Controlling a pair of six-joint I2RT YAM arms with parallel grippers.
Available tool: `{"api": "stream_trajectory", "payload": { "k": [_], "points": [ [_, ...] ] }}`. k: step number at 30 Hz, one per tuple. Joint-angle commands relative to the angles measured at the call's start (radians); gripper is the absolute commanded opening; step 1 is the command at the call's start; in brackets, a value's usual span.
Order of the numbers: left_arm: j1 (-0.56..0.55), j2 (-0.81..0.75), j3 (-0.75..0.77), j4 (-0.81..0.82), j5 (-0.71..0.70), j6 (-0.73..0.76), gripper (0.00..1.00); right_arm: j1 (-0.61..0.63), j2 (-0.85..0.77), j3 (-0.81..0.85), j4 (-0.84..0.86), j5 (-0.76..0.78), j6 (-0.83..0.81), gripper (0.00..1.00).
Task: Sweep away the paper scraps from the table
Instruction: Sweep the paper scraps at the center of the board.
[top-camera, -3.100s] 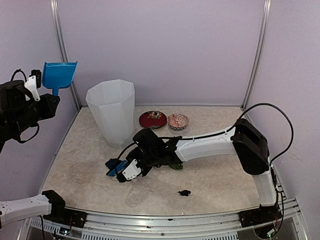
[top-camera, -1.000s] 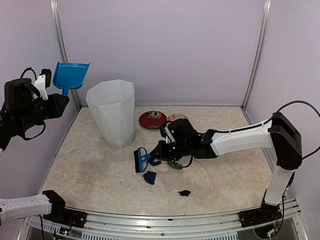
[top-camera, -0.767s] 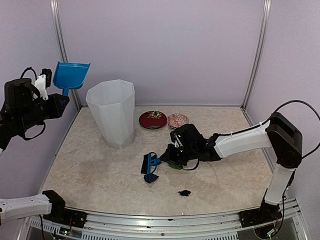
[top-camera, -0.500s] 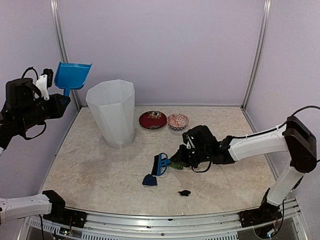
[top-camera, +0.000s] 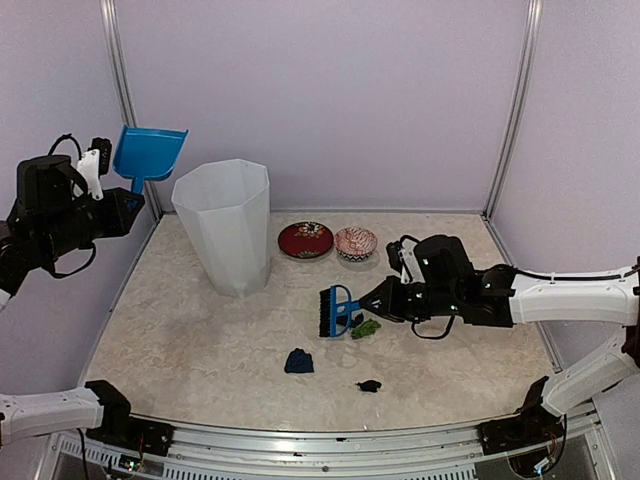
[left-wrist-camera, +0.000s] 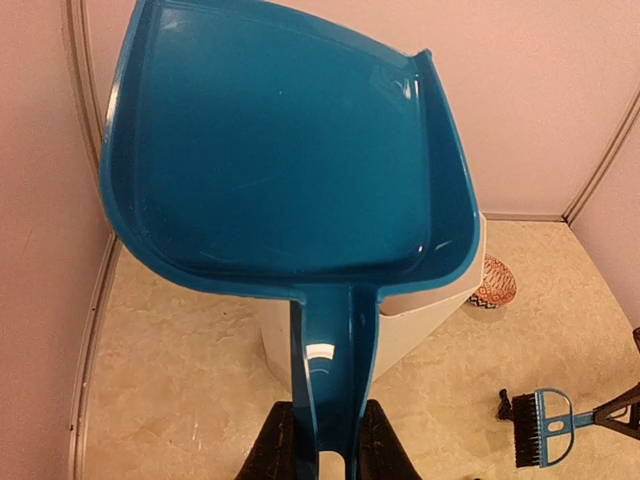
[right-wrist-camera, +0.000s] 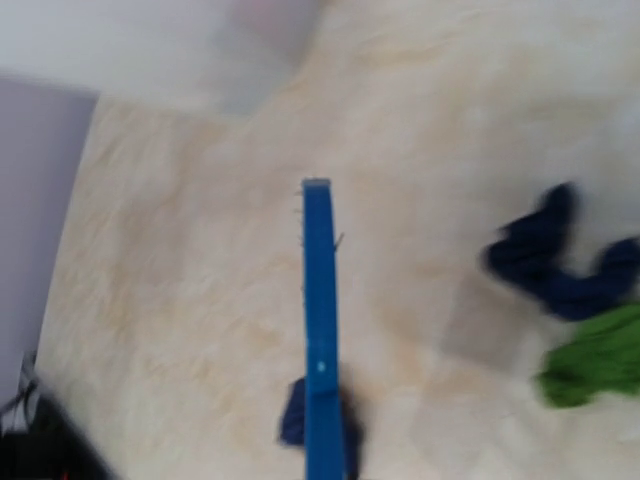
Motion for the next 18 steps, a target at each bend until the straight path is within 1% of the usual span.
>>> {"api": "stream_trajectory", "payload": {
  "k": [1, 5, 8, 13, 15, 18],
  "points": [
    [-0.003, 0.003, 0.015, 0.022, 0.007, 0.016, 0.00, 0.089, 0.085, 0.083, 0.056, -0.100, -0.054, 0.00],
    [-0.003, 0.004, 0.019, 0.015, 0.016, 0.011, 0.00, 0.138, 0.229, 0.153, 0.112, -0.167, -0.057, 0.00],
    [-0.003, 0.005, 0.021, -0.002, 0.021, 0.009, 0.00, 0.150, 0.337, 0.223, 0.111, -0.238, -0.074, 0.00],
    [-0.003, -0.006, 0.021, -0.031, 0.025, 0.008, 0.00, 0.150, 0.437, 0.295, -0.012, -0.248, -0.151, 0.00],
    [-0.003, -0.009, 0.019, -0.041, 0.027, 0.011, 0.00, 0.140, 0.447, 0.307, -0.082, -0.223, -0.183, 0.00],
    [-0.003, -0.011, 0.012, -0.045, 0.027, 0.011, 0.00, 0.118, 0.417, 0.288, -0.159, -0.158, -0.227, 0.00]
  ]
}}
